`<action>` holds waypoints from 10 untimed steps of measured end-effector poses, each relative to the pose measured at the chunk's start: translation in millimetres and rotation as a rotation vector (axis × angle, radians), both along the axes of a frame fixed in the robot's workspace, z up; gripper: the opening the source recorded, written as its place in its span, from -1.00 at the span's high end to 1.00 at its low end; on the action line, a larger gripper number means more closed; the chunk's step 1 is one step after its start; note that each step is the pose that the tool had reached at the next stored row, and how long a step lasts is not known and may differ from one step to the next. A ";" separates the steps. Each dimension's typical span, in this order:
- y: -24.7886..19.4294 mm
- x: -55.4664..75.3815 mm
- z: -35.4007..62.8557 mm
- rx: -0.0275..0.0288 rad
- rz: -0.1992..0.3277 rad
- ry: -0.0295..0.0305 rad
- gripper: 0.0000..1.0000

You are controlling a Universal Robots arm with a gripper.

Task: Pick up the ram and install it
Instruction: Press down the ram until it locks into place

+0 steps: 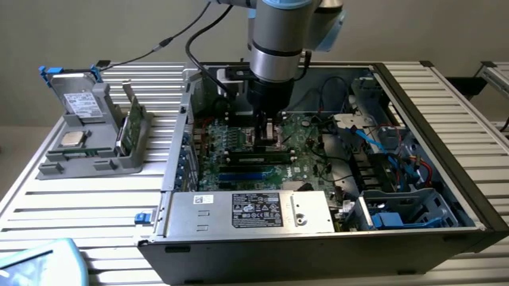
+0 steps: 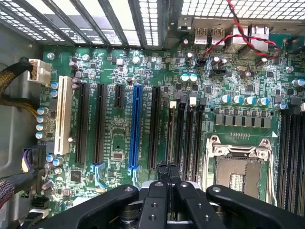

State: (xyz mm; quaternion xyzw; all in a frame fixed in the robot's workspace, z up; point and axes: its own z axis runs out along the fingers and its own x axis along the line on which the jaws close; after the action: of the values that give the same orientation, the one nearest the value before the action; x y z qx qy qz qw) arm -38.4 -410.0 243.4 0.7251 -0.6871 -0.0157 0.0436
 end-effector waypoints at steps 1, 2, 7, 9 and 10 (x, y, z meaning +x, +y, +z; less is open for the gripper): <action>-0.7 1.0 0.0 0.0035 0.000 0.0006 0.79; -0.9 1.9 0.0 0.0078 0.000 0.0007 0.79; -1.1 2.5 0.0 0.0298 -0.006 0.0006 0.79; -1.0 2.5 -0.1 0.0307 -0.006 0.0005 0.79; -1.1 2.6 0.0 0.0307 -0.006 0.0006 0.79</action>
State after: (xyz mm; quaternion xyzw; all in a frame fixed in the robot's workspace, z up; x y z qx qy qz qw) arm -35.9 -411.1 243.3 0.7235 -0.6890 -0.0266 0.0327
